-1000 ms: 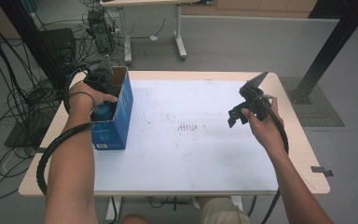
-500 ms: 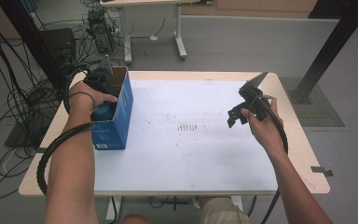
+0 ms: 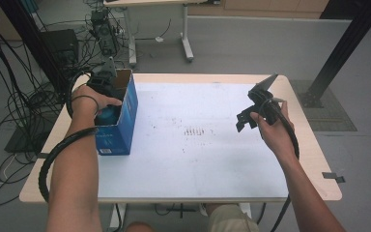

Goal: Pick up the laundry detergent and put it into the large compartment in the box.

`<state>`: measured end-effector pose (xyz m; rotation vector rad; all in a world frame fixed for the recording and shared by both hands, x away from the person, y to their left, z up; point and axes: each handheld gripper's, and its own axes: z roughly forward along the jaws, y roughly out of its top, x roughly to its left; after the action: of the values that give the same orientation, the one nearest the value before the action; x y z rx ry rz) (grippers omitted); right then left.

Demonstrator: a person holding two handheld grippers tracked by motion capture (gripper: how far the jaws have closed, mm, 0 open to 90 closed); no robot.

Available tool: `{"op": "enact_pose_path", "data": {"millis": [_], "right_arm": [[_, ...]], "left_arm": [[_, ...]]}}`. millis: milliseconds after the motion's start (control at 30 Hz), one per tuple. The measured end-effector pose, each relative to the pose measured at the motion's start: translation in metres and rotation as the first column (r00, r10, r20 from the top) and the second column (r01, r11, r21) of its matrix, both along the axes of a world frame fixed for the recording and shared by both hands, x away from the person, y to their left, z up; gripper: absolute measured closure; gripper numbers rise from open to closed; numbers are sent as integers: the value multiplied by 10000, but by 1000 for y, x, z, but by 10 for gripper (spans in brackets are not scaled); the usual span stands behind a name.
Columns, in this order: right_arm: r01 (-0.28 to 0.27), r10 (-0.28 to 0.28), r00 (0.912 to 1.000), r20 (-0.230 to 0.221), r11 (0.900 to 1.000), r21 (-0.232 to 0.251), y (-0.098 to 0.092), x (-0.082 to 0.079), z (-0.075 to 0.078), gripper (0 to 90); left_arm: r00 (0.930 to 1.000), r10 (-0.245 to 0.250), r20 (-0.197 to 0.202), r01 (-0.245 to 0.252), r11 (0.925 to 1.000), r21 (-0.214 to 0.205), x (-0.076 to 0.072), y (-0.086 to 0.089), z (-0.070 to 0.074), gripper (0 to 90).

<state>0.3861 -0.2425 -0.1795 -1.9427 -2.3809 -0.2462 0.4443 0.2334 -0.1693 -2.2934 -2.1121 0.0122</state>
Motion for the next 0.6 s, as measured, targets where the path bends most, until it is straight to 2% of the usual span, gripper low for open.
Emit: {"op": "enact_pose_path", "data": {"millis": [600], "right_arm": [[19,-19,10000,-38,10000,-24,1,0,1,81]], "left_arm": [[10000,15,22,-15,10000,-9,-1,1,0,375]]}}
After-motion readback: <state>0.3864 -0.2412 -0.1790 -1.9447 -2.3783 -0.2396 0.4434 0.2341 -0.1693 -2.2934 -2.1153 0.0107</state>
